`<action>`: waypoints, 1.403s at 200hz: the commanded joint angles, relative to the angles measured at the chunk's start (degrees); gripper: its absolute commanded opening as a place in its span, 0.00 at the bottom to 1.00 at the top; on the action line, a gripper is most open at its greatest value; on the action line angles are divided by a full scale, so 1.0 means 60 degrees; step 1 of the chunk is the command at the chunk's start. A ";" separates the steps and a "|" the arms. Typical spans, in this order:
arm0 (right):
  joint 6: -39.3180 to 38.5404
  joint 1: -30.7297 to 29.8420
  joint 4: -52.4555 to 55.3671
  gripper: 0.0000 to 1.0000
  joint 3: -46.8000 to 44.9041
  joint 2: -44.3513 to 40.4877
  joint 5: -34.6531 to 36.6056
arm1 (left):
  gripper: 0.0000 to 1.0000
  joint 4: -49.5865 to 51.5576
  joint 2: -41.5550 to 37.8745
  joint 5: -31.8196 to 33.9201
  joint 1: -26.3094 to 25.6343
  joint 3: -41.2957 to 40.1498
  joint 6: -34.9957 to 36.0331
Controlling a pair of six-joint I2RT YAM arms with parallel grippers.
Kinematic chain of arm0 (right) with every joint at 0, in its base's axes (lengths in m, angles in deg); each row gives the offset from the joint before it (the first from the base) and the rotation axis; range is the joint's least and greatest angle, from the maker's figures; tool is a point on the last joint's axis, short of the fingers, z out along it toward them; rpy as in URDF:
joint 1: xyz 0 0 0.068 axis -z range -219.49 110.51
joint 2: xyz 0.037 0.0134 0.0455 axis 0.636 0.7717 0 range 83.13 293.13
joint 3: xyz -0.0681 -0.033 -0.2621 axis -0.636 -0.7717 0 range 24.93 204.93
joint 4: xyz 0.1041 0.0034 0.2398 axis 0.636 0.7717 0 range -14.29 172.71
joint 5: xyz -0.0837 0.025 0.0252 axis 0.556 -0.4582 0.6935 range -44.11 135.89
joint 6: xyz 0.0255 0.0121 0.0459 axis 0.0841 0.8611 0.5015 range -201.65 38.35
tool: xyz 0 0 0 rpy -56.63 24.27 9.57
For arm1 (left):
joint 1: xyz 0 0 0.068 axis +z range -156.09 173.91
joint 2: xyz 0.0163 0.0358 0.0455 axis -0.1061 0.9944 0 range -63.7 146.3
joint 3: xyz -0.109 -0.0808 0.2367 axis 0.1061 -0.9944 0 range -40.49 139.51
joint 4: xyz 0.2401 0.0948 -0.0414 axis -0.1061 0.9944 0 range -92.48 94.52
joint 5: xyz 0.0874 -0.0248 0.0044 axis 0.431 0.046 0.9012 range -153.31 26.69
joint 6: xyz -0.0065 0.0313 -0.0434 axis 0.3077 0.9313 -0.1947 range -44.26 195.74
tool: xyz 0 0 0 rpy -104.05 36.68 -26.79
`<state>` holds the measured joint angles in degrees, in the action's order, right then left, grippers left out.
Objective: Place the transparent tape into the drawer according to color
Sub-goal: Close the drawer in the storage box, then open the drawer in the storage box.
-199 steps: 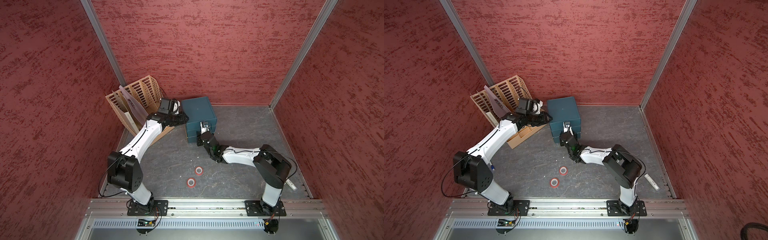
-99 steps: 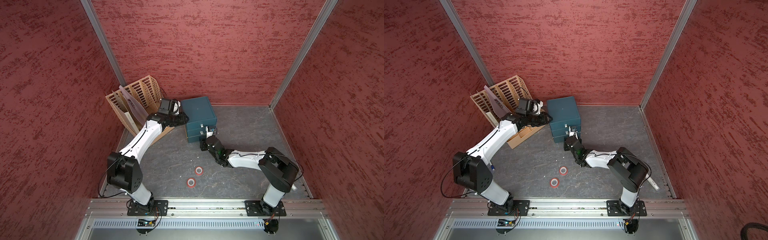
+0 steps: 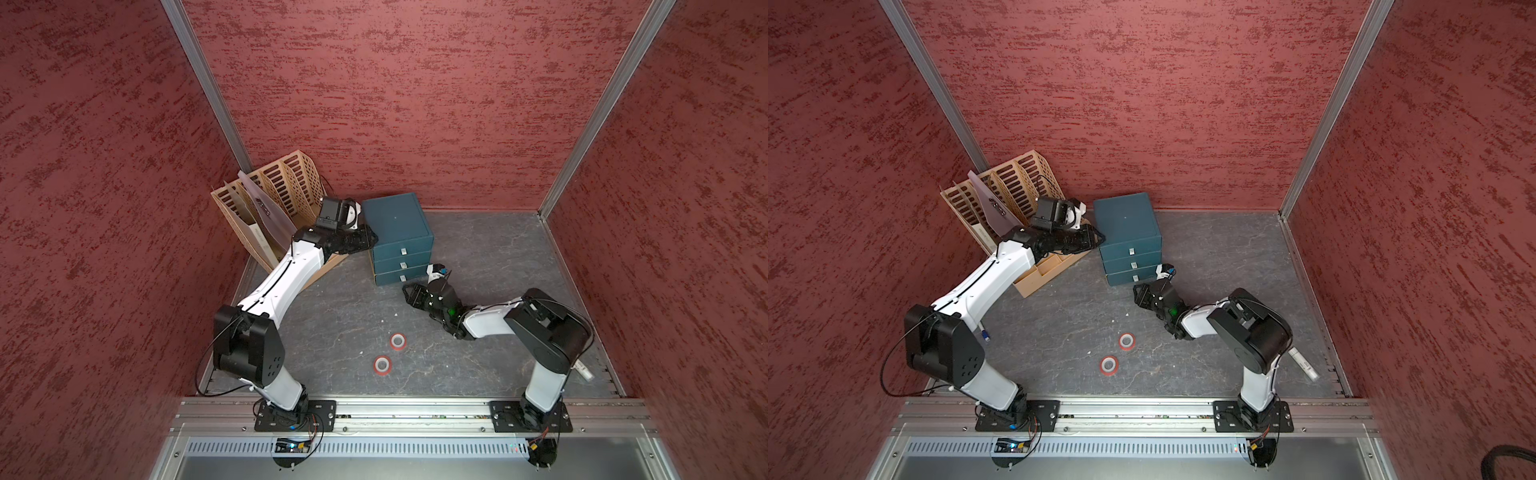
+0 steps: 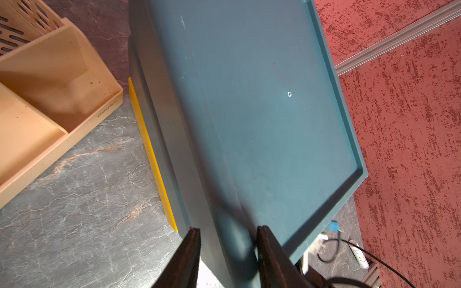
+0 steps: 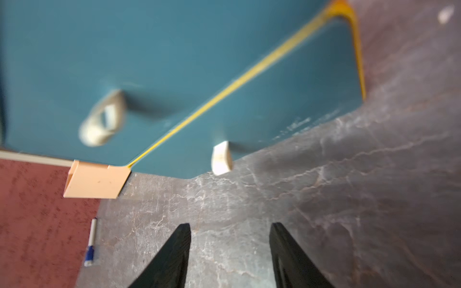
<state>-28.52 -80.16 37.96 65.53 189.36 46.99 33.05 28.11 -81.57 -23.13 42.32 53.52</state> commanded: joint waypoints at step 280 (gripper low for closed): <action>0.2125 0.0865 -0.3049 0.00 0.0998 0.2070 -0.1107 | 0.42 0.0326 -0.0264 -0.0025 0.0071 -0.0119 0.0289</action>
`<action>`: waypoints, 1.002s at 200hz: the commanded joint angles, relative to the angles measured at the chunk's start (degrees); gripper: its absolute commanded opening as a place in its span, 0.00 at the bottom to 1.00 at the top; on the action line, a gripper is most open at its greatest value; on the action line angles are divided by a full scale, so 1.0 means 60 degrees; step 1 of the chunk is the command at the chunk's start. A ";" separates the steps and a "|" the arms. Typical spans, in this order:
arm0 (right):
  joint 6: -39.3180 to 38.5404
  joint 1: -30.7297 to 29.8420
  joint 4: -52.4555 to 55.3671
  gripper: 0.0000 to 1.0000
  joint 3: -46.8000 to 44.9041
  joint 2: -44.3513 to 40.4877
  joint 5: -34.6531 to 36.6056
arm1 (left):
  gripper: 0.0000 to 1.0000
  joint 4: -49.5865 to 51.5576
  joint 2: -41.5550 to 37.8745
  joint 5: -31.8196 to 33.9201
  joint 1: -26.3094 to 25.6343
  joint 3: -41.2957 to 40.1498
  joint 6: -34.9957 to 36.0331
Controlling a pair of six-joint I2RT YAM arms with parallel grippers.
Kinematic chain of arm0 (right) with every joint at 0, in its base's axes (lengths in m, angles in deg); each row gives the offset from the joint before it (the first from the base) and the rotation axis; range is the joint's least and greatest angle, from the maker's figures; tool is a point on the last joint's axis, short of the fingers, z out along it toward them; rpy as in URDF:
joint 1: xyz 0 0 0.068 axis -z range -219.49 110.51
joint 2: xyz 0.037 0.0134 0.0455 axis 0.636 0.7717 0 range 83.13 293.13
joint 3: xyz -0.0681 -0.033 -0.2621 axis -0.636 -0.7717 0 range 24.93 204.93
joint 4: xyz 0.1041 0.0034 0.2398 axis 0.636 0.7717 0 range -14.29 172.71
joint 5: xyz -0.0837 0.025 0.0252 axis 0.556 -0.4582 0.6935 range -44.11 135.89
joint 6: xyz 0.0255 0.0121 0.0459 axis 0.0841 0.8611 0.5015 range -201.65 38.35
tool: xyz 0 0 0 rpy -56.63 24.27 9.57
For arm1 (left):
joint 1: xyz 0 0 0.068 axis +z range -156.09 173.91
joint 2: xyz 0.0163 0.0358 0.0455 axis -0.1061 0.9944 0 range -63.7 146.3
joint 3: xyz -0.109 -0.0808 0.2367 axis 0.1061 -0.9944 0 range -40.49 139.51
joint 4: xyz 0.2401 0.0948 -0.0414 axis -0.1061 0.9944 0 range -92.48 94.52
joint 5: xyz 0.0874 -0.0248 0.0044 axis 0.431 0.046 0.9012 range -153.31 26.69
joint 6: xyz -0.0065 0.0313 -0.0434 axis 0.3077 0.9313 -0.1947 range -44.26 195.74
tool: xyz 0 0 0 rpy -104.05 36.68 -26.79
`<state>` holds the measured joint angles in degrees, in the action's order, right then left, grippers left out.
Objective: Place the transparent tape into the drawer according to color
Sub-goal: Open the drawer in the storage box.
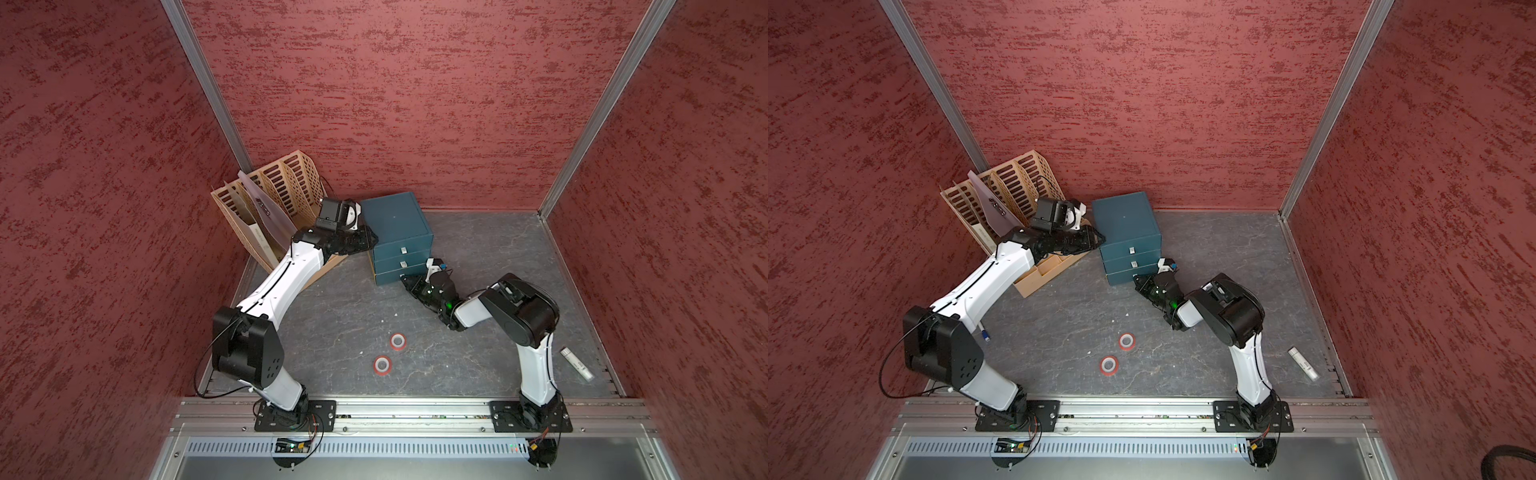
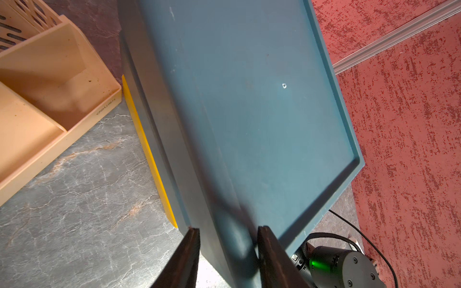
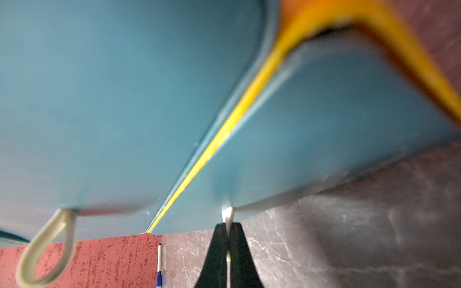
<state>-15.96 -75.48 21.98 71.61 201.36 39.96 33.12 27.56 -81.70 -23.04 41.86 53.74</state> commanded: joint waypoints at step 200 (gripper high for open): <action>0.0497 -0.1458 -0.0119 0.00 -0.3898 -0.2826 0.0994 | 0.42 0.0366 -0.0304 0.0179 -0.0150 -0.0129 0.0239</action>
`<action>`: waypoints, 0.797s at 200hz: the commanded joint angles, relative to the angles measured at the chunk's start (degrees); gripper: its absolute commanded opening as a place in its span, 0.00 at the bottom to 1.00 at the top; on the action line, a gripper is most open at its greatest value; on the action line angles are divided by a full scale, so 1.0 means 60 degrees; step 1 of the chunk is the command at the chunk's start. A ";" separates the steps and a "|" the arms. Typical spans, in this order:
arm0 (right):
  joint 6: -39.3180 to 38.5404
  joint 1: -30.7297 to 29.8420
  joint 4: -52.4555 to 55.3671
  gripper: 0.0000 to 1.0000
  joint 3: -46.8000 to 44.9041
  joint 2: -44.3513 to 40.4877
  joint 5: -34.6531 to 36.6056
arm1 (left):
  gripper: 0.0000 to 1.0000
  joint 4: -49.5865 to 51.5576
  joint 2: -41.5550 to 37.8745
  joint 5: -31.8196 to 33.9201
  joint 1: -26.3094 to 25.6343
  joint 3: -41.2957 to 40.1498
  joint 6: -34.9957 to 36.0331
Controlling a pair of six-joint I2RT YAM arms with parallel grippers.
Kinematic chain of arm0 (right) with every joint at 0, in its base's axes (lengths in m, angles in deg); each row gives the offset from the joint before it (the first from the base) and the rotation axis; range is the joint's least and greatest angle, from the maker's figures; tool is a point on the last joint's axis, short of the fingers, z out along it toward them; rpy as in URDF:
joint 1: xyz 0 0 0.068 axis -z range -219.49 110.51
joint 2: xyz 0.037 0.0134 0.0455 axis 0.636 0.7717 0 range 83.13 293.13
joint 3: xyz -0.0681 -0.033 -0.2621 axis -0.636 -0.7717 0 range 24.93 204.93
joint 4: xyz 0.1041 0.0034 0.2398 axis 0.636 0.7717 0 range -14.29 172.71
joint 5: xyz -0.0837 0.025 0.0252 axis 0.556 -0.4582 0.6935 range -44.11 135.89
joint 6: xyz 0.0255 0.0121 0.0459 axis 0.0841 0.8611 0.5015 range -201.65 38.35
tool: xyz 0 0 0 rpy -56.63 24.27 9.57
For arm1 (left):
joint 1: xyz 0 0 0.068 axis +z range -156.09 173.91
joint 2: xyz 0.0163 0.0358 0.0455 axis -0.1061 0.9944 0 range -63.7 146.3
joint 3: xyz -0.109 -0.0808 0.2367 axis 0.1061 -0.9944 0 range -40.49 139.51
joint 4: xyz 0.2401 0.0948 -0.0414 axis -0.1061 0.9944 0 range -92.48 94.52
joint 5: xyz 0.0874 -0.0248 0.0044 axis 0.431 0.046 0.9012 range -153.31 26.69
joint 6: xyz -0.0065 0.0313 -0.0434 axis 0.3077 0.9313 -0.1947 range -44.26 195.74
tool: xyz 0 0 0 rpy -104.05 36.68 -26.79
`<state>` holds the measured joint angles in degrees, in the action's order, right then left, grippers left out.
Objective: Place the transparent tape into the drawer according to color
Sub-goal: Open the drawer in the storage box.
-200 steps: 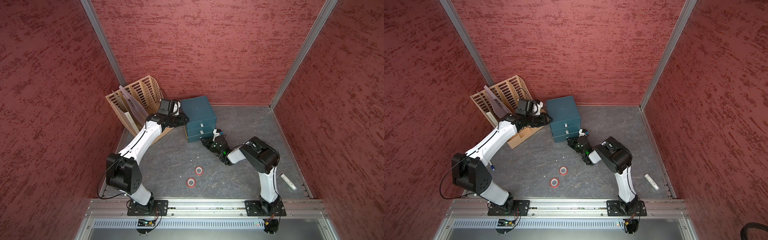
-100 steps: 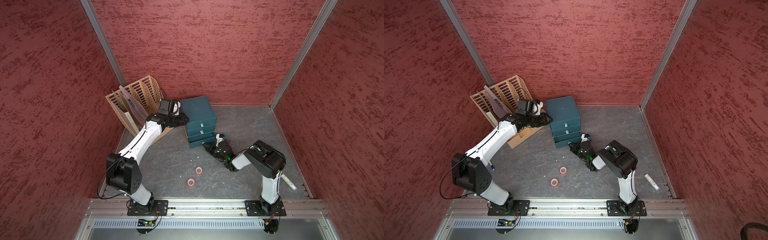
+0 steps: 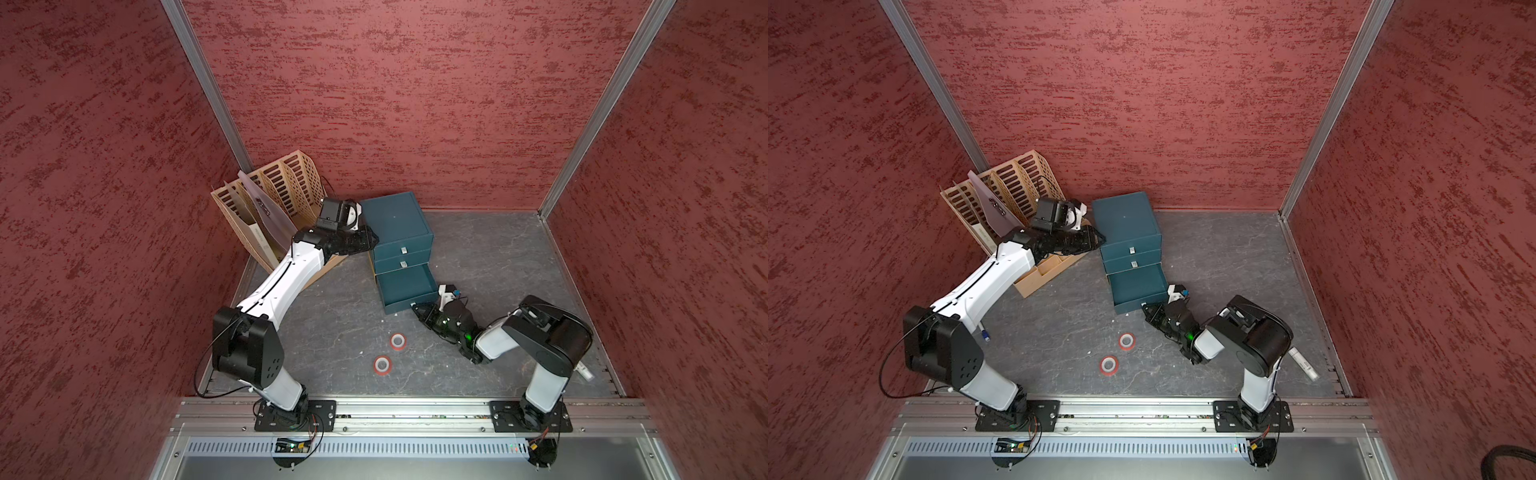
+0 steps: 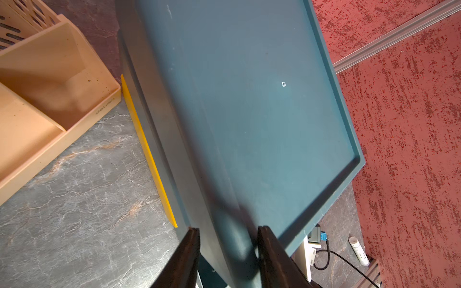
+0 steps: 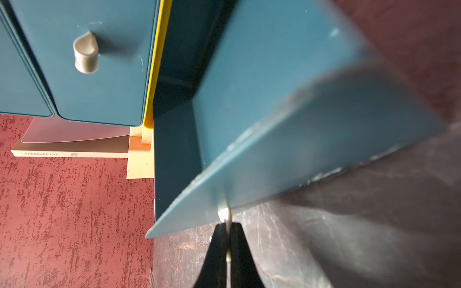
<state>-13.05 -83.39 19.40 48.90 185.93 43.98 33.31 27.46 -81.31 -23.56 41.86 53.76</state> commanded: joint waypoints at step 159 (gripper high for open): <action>-0.4332 -0.0877 1.1701 0.60 0.2676 -0.5274 0.0674 | 1.00 -0.0719 -0.2668 -0.0374 -0.0033 -0.1831 -0.0292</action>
<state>-31.26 -87.50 71.72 61.12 155.38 46.60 31.61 15.26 -81.70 -23.56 33.82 53.54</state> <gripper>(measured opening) 0.587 0.995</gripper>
